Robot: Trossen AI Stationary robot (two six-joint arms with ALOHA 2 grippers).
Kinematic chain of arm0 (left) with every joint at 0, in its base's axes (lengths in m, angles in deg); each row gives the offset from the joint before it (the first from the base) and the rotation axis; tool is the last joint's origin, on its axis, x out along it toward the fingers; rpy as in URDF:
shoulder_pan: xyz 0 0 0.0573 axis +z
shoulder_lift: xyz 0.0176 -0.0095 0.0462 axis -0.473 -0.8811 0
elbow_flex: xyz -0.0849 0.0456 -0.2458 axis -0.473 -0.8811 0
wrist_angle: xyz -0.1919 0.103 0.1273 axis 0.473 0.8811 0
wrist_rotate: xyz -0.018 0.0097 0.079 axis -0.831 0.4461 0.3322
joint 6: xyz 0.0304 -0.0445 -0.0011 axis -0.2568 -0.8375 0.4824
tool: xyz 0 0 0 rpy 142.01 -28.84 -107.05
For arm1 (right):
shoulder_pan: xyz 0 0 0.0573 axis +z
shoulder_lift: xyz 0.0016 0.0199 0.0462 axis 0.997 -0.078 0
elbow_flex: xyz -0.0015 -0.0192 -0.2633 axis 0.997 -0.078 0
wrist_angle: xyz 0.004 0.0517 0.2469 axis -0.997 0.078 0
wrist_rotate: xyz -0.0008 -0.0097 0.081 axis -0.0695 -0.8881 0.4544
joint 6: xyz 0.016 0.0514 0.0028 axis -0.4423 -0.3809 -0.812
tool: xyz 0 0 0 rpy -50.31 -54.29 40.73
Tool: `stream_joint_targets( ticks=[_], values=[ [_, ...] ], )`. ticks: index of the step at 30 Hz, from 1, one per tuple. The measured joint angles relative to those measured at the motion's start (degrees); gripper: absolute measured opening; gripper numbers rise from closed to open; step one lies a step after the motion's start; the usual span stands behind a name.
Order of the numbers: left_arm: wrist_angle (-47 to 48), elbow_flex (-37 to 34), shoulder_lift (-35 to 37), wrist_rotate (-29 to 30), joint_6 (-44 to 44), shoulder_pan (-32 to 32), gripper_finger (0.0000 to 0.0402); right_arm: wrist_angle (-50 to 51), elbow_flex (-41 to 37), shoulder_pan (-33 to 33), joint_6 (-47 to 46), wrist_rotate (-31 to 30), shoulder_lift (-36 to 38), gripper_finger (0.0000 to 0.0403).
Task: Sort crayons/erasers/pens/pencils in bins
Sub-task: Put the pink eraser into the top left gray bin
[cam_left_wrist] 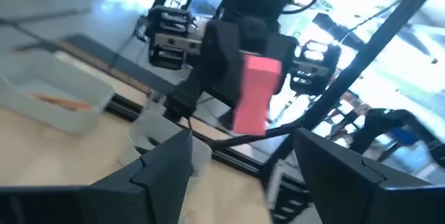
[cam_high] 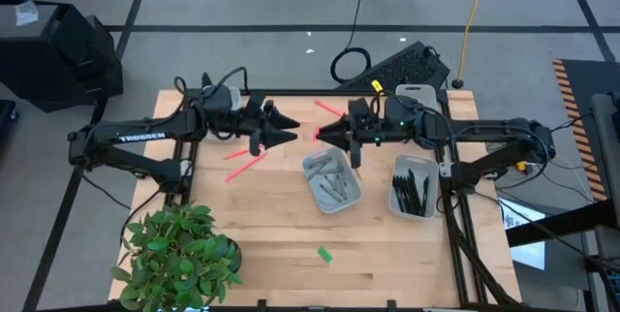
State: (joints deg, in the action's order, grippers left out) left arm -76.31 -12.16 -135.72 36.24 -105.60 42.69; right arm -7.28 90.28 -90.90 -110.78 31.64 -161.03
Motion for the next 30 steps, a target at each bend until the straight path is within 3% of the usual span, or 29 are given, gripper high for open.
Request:
stream_joint_targets(
  ticks=[6, 15, 20, 26, 28, 30],
  values=[
    [-2.22, 0.00, 0.01, 5.15, 5.58, -1.83, 0.0257, -6.60, 0.05, -0.39, 0.16, -6.59, -0.54, 0.0056],
    [0.67, 0.00, -0.16, 30.39, 26.04, -7.96, 0.0257, -8.77, 0.12, -0.61, -4.57, -13.53, -2.70, 0.0056],
    [5.00, 0.59, -1.93, 38.61, 30.23, -10.09, 0.0257, -9.34, 0.10, -0.57, -4.93, -17.96, -3.52, 0.0056],
    [15.34, 13.26, -11.03, 50.39, 31.39, -10.47, 0.0257, -9.08, 0.09, -1.06, -5.59, -20.98, -4.37, 0.0057],
    [20.93, 17.34, -13.87, 51.64, 33.26, -10.42, 0.0257, -8.87, 0.03, -1.11, -5.43, -22.19, -4.46, 0.0057],
    [20.36, 21.28, -17.07, 51.62, 34.84, -10.47, 0.0257, -8.93, 0.03, -1.20, -4.89, -23.78, -4.41, 0.0057]
  ],
)
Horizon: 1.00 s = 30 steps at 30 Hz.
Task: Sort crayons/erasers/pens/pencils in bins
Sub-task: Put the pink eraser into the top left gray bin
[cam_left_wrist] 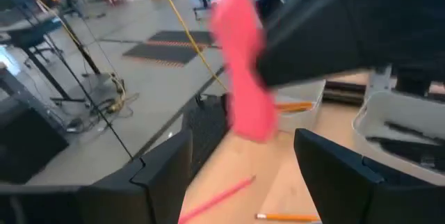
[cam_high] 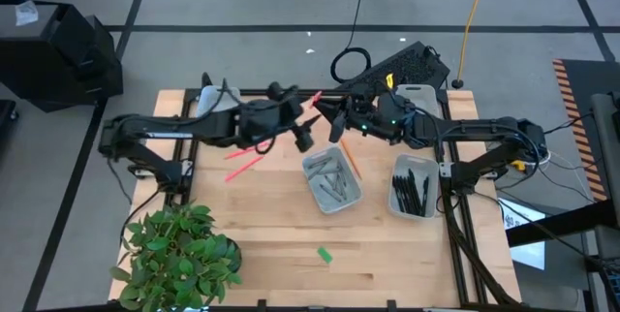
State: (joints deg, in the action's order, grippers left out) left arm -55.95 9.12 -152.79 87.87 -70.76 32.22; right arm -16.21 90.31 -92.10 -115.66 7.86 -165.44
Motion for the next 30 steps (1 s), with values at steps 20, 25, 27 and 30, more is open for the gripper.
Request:
stream_joint_targets(
  ticks=[20, 25, 27, 30],
  values=[
    [-1.96, 4.75, -3.09, 8.06, 8.85, -3.34, 0.0162, 2.18, -0.22, -0.57, -1.92, -1.49, 0.37, 0.0057],
    [-1.76, 4.75, -3.09, 10.45, 8.37, -3.34, 0.0112, 1.53, -0.22, -0.57, -4.50, -1.32, 0.37, 0.0057],
    [-1.86, 4.75, -3.09, 10.47, 8.36, -3.34, 0.0094, 1.55, -0.22, -0.57, -5.53, -1.29, 0.37, 0.0057],
    [-1.83, 4.75, -3.09, 10.64, 8.03, -3.34, 0.0065, 1.51, -0.22, -0.57, -5.86, -0.27, 0.37, 0.0057]
  ],
)
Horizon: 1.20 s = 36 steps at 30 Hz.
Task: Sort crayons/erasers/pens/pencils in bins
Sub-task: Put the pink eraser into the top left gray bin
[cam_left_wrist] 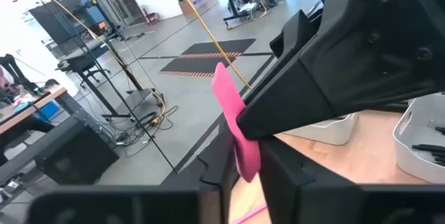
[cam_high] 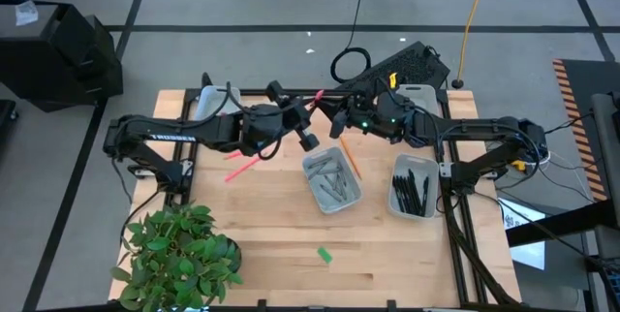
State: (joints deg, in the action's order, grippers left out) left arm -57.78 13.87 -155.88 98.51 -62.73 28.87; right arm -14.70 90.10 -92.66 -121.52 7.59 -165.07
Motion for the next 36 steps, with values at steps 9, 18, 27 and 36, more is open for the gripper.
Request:
stream_joint_targets(
  ticks=[9, 18, 27, 36],
  values=[
    [-0.11, 0.00, 0.04, 0.47, -1.19, -0.54, 0.0022, -0.47, 0.00, 0.15, -0.01, 0.34, 0.04, 0.0078],
    [9.03, -0.02, 4.40, 3.90, -2.29, -1.16, 0.0019, -0.71, 0.01, 0.57, 6.32, 2.19, 5.74, 0.0193],
    [57.67, 0.00, 10.20, 5.39, -36.79, 6.71, 0.0022, 16.97, 0.00, 2.26, 12.04, 3.38, 13.41, 0.0229],
    [69.41, -8.33, 6.16, -16.41, -56.76, 24.73, 0.0023, 18.10, -5.77, 4.64, 10.29, 3.32, 18.03, 0.0220]
  ],
)
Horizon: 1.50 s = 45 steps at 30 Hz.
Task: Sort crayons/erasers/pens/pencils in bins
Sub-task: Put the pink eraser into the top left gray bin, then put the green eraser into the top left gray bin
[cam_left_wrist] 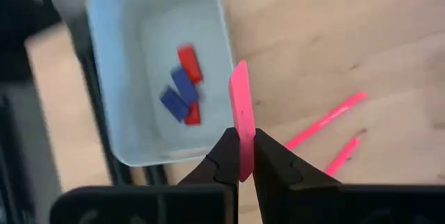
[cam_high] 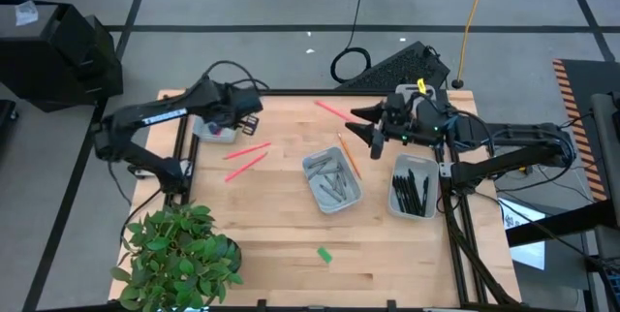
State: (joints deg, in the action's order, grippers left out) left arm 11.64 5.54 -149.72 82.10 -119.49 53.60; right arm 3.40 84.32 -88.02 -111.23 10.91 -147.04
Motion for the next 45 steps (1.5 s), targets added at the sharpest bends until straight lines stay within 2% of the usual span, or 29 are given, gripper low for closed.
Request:
stream_joint_targets(
  ticks=[5, 12, 21, 24, 30, 35, 40, 45],
  values=[
    [-9.72, -8.61, -0.21, -7.44, 1.19, 9.33, 0.0023, 0.22, -3.14, 1.93, -1.74, 0.05, 3.39, 0.0219],
    [-17.47, -17.00, -1.08, -6.73, 1.78, 19.60, 0.0023, -0.16, -8.33, 4.49, -5.88, -0.01, 7.44, 0.0219],
    [-23.16, -19.38, -5.08, -6.98, 4.97, 27.08, 0.0025, -0.01, -12.19, 7.30, -8.53, 0.37, 5.91, 0.0219],
    [-22.91, -19.43, -7.41, -7.39, 4.49, 28.53, 0.0038, -0.26, -12.19, 9.04, -7.56, 0.24, 4.51, 0.0219],
    [-24.16, -19.43, -11.36, -7.85, 5.03, 28.82, 0.0119, -0.24, -12.19, 11.93, -9.56, 0.10, 3.31, 0.0219],
    [-23.39, -19.43, -10.49, -7.99, 6.30, 28.70, 0.0176, -0.22, -12.17, 13.63, -10.24, 0.07, 3.32, 0.0219],
    [-20.82, -19.29, -2.14, -7.86, 6.09, 25.24, 0.0190, 0.96, -12.15, 14.65, -8.44, 0.03, 2.85, 0.0219],
    [-20.60, -19.27, 10.48, -7.83, 2.72, 15.18, 0.0191, 2.27, -11.95, 14.97, -5.42, 0.66, 1.66, 0.0219]
  ],
)
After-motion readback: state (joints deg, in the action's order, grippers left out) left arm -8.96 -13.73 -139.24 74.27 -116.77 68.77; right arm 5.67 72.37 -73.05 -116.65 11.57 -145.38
